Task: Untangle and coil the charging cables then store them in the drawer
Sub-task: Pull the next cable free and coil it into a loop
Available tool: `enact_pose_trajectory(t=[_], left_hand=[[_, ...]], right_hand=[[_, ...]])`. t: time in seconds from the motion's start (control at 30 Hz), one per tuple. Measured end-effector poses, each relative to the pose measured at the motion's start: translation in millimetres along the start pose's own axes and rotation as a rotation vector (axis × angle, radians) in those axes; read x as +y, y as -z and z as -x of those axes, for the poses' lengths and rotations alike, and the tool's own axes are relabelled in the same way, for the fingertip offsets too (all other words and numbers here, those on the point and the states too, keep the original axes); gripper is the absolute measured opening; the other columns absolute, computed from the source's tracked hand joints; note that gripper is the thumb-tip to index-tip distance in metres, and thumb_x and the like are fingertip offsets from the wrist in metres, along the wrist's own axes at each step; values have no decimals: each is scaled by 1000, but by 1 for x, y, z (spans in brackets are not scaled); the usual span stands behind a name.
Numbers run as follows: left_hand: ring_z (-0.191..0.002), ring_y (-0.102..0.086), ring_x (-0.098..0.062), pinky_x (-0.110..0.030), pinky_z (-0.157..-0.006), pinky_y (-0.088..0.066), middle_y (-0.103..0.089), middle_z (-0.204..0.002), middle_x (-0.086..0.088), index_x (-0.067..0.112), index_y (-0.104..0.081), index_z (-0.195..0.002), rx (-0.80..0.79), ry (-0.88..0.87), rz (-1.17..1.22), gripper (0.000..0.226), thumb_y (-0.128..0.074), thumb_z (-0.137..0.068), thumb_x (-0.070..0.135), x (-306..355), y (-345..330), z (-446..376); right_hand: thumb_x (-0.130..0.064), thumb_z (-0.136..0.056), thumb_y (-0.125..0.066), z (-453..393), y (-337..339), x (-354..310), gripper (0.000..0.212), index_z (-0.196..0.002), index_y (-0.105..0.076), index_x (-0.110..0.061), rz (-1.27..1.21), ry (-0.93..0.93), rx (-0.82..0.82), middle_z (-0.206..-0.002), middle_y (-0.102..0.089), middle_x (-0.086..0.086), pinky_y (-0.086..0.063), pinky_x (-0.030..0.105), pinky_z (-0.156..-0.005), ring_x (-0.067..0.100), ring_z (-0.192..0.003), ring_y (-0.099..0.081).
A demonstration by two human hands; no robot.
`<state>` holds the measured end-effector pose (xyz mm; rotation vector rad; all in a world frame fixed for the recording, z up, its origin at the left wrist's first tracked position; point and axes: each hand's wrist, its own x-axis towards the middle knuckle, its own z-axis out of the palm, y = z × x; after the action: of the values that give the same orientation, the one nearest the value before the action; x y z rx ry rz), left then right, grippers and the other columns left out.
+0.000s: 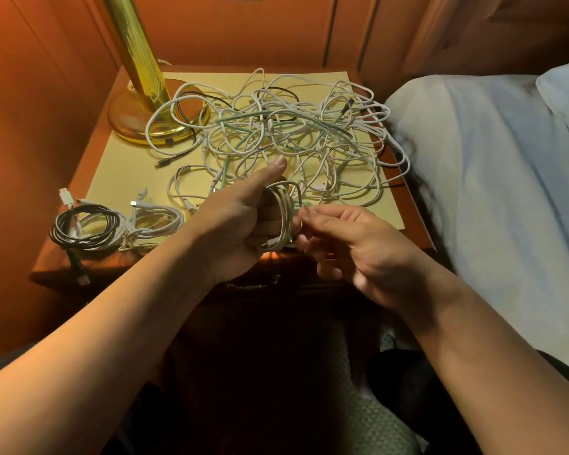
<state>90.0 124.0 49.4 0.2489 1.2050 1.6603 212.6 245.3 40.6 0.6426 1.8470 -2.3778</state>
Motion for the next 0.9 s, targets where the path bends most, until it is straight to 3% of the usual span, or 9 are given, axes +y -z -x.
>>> enact_pose_trajectory(t=[0.1,0.23,0.3,0.4,0.5,0.57,0.7,0.8,0.9], left_hand=[[-72,1,-24,-17,-39,-36,-3,-83,-8,22,-39,-76,21,-6,-14,35,-55,-101,40,1,2,1],[-42,-36,-12,-21,-37,-36,-37,-56,1,16,-45,-78,3,-22,-42,35,-54,-101,41,0,6,2],[-39,-42,-14,-25,-40,-37,-43,-53,0,15,-46,-78,-30,-24,-69,34,-54,-99,41,2,7,6],[-40,-42,-17,-25,-40,-37,-42,-55,-3,12,-48,-82,-35,-26,-123,34,-55,-98,42,2,10,7],[-42,-46,-16,-24,-41,-41,-44,-58,-5,14,-54,-87,10,-47,-123,31,-54,-100,42,-2,9,5],[-42,-43,-15,-22,-41,-39,-40,-59,-5,15,-56,-84,33,-86,-130,30,-55,-98,41,-2,7,5],[-43,-26,-12,-23,-43,-27,-31,-50,5,18,-41,-72,23,-211,-311,39,-50,-103,39,-3,8,0],[-42,-26,-11,-23,-41,-25,-35,-47,9,19,-38,-69,16,-214,-361,44,-45,-107,38,-7,6,-3],[-43,-26,-11,-23,-42,-25,-35,-48,9,19,-39,-66,5,-204,-388,46,-45,-107,39,-10,3,-4]], right_hand=[[-24,-106,-53,1,1,-1,28,-91,-76,-21,36,-7,7,-71,-58,-8,-26,22,-52,6,-63,-42],[-34,-91,-62,3,-7,4,23,-100,-74,-17,-31,-44,-87,-75,-59,-5,-27,25,-57,8,-64,-42],[-37,-91,-65,4,-13,7,26,-103,-71,-15,-94,-83,-129,-85,-66,-1,-36,24,-55,11,-69,-49],[-32,-90,-67,6,-17,8,28,-109,-72,-12,-97,-103,-117,-104,-72,5,-44,24,-53,12,-74,-58],[-19,-94,-70,7,-21,9,6,-91,-75,-18,-48,-60,-14,-97,-71,4,-44,21,-51,12,-70,-55],[-15,-92,-69,8,-26,11,4,-91,-70,-18,-114,-73,53,-94,-68,4,-48,24,-53,13,-70,-57],[-28,-88,-75,11,-33,12,16,-96,-69,-16,15,-60,155,-100,-69,2,-55,30,-57,16,-85,-59],[-28,-85,-75,11,-38,14,13,-97,-73,-21,92,-25,237,-89,-68,-2,-57,32,-56,12,-78,-60],[-22,-91,-72,9,-38,16,1,-90,-73,-22,68,-25,266,-76,-65,-8,-65,43,-62,9,-70,-60]])
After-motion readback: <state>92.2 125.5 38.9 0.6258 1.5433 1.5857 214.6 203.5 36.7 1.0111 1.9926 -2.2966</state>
